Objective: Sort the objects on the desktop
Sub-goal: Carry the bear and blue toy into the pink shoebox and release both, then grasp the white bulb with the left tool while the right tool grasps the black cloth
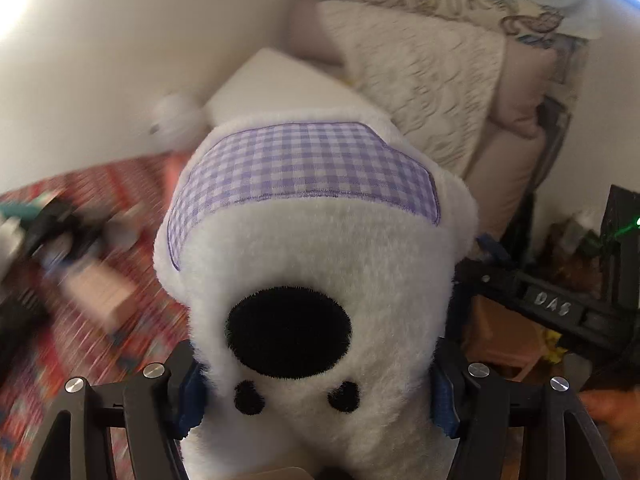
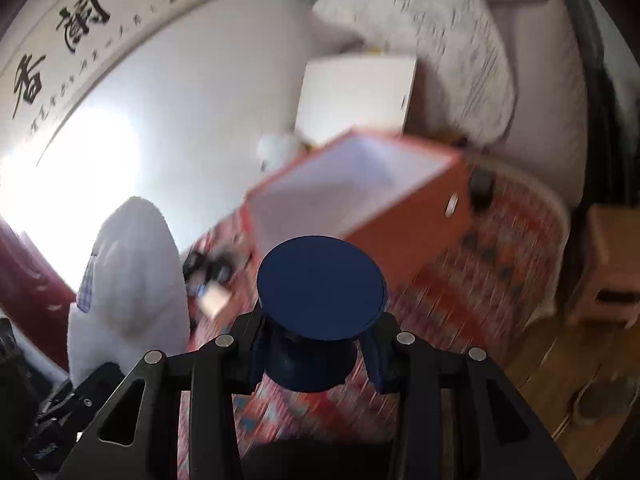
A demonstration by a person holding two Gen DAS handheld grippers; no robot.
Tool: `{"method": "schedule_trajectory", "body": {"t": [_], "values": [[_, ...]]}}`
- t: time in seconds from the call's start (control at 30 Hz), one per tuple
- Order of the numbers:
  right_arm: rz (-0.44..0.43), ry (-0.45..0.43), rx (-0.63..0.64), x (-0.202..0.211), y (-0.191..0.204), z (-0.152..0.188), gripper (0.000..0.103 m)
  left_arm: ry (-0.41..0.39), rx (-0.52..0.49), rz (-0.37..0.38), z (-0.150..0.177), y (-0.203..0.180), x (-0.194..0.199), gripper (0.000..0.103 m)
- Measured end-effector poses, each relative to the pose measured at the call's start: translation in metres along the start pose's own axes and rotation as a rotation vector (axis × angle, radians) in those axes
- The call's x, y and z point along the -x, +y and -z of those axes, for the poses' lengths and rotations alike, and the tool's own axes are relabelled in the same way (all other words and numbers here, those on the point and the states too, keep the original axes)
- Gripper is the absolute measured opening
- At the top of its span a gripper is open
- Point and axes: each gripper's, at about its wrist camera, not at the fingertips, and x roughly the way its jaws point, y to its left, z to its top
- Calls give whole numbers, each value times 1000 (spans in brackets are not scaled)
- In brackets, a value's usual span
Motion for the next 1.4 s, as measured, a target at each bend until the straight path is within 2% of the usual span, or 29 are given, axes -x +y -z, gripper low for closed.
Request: {"method": "schedule_trajectory", "body": {"t": [0.1, 0.27, 0.43, 0.53, 0.57, 0.63, 0.67, 0.7, 0.8, 0.87, 0.97, 1.1, 1.2, 1.3, 1.4], "values": [[45, -91, 16, -13, -7, -40, 41, -10, 2, 33, -38, -5, -31, 72], [97, -166, 12, -59, -16, -94, 41, 42, 41, -4, -76, 13, -101, 72], [112, -40, 22, -134, -22, -107, 41, 117, 67, -32, -86, 32, -164, 73], [119, 42, 28, -180, -26, -114, 41, 144, 93, -18, -85, 39, -186, 91], [127, 66, 32, -193, -26, -113, 42, 124, 108, -40, -84, 42, -186, 95], [162, 94, 44, -209, -25, -109, 62, 62, 148, -102, -83, 48, -180, 97], [185, 82, 55, -211, -22, -109, 75, 36, 164, -118, -83, 52, -175, 97], [197, 59, 74, -208, -18, -109, 82, 14, 179, -122, -83, 55, -169, 97], [209, 0, 113, -192, -6, -109, 88, -3, 218, -83, -83, 68, -147, 98], [199, -14, 117, -179, 2, -108, 88, -9, 237, -75, -80, 78, -125, 99], [175, -40, 139, -155, 24, -99, 90, -24, 247, -108, -68, 99, -85, 100], [96, -71, 205, -126, 77, -73, 96, -70, 249, -235, -33, 136, -17, 100], [20, -71, 247, -112, 117, -50, 99, -63, 243, -342, 0, 170, 33, 100], [-106, 6, 273, -115, 162, -15, 100, -28, 263, -490, 43, 208, 75, 101], [-234, 147, 269, -136, 206, 28, 100, 22, 329, -642, 88, 253, 104, 101]]}}
